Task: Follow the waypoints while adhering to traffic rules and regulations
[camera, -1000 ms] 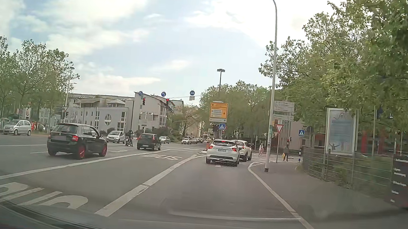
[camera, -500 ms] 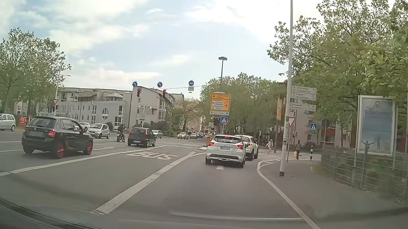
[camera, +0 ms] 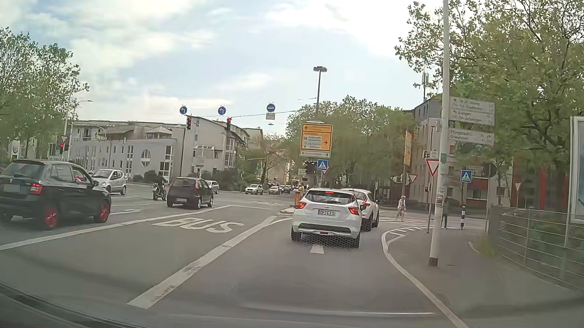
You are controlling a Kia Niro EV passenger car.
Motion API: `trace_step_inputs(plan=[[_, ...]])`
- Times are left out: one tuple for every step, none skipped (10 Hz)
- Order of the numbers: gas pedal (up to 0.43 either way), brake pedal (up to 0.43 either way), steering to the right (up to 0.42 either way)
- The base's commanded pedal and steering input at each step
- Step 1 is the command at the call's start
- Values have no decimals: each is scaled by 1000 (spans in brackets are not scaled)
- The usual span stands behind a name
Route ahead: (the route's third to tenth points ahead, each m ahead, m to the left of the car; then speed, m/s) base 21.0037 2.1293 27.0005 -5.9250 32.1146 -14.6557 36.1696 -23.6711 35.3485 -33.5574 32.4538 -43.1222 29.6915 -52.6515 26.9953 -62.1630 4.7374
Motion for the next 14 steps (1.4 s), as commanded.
trace_step_inputs(plan=[[0,354,-1],[0,360,-2],[0,366,-2],[0,366,-2],[0,366,-1],[0,366,1],[0,366,5],[0,360,6],[0,354,6],[0,341,9],[0,335,15],[0,317,21],[0,305,25],[0,299,32]])
